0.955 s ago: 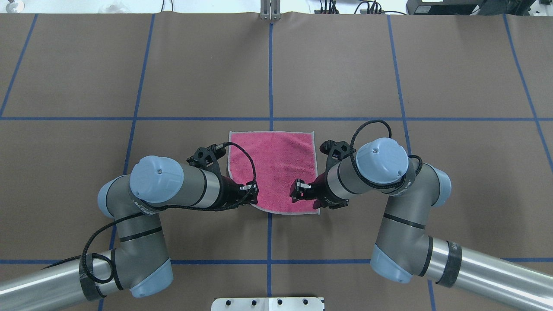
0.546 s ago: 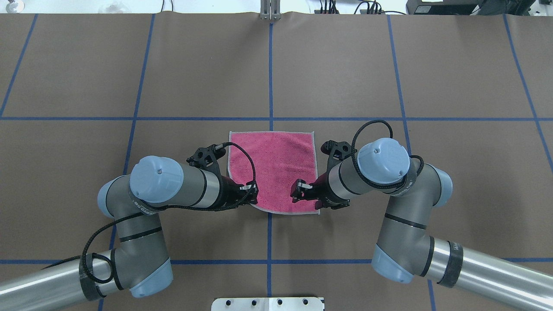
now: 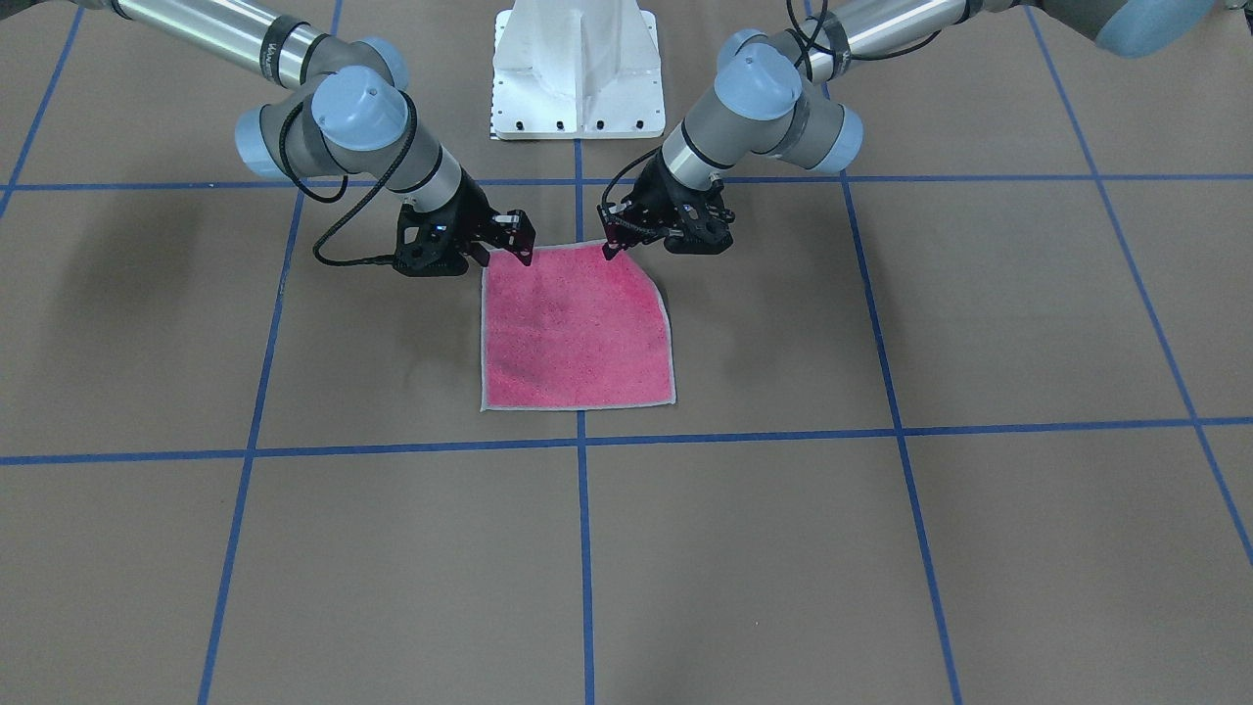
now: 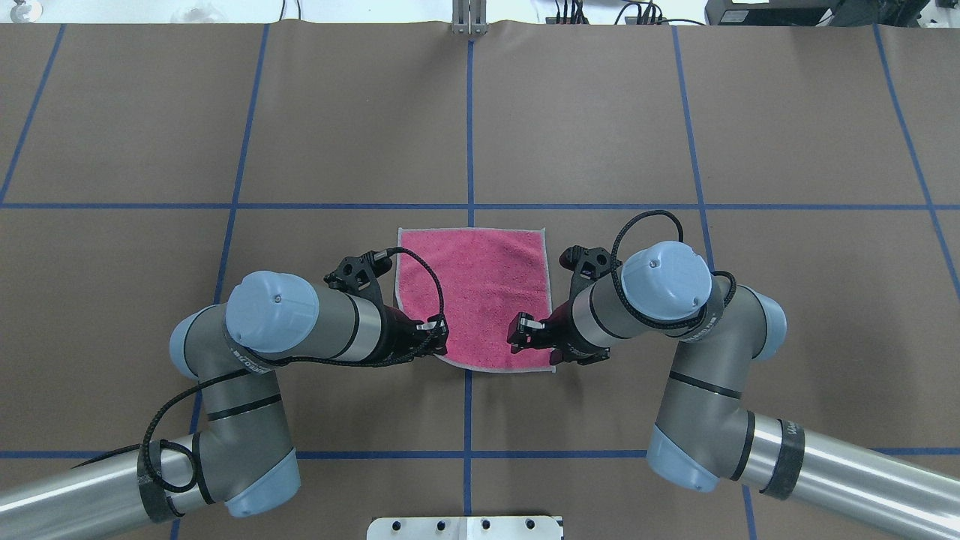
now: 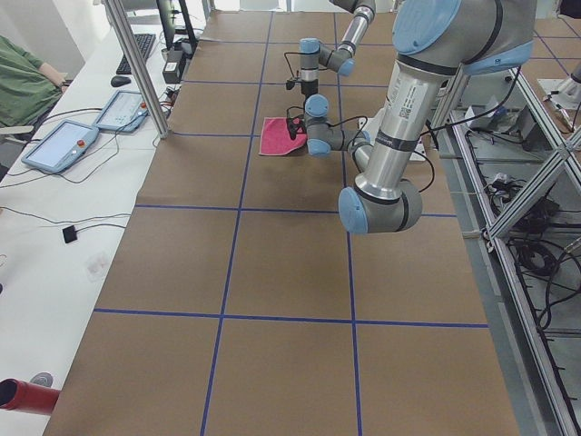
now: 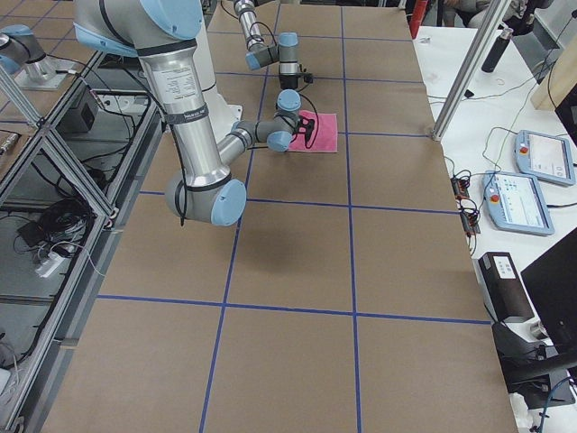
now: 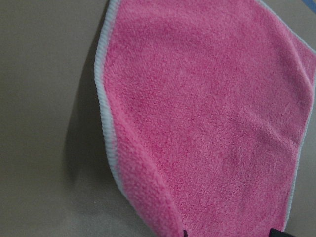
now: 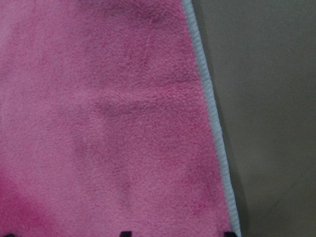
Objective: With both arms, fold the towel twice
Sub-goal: 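Close the right gripper on the towel's near corner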
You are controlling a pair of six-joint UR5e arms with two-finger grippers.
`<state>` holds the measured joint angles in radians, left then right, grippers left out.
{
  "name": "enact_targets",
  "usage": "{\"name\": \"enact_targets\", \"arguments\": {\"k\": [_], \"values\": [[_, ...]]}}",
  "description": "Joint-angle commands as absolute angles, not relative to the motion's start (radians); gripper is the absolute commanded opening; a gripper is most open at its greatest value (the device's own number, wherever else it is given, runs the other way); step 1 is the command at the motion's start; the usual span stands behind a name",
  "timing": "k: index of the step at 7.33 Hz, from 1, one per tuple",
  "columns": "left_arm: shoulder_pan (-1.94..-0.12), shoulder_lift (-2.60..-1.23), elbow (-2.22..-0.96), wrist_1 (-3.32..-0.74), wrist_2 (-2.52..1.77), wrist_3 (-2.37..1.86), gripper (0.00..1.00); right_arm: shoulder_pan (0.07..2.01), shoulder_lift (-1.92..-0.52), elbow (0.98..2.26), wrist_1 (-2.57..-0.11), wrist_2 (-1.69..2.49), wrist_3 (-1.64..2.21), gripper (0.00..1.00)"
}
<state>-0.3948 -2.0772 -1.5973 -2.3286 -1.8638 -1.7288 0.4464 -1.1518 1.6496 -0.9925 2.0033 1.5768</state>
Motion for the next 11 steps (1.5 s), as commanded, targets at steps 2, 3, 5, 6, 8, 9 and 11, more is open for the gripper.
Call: {"name": "enact_targets", "arguments": {"k": [2,3,5,6,8,9,11], "values": [[-0.394,-2.079,-1.598,-2.329,-1.864,-1.729,0.0,0.445,-1.15,1.649,-0.994,2.0,1.592,0.52],[-0.396,-2.079,-1.598,-2.329,-1.864,-1.729,0.0,0.443,-1.149,1.649,-0.993,2.002,1.607,0.48],[-0.396,-2.077,-1.598,-2.329,-1.864,-1.729,0.0,0.442,-1.144,1.649,-0.992,2.0,1.611,0.34],[-0.396,-2.077,-1.598,-2.329,-1.864,-1.729,0.0,0.442,-1.144,1.651,-0.992,2.002,1.611,0.27],[-0.394,-2.077,-1.597,-2.329,-1.864,-1.729,0.0,0.443,-1.15,1.658,-0.992,2.006,1.608,0.54],[-0.394,-2.077,-1.597,-2.329,-1.864,-1.729,0.0,0.445,-1.152,1.658,-0.992,2.006,1.608,0.57],[-0.394,-2.075,-1.597,-2.329,-1.864,-1.729,0.0,0.445,-1.154,1.658,-0.992,2.008,1.608,0.6]]}}
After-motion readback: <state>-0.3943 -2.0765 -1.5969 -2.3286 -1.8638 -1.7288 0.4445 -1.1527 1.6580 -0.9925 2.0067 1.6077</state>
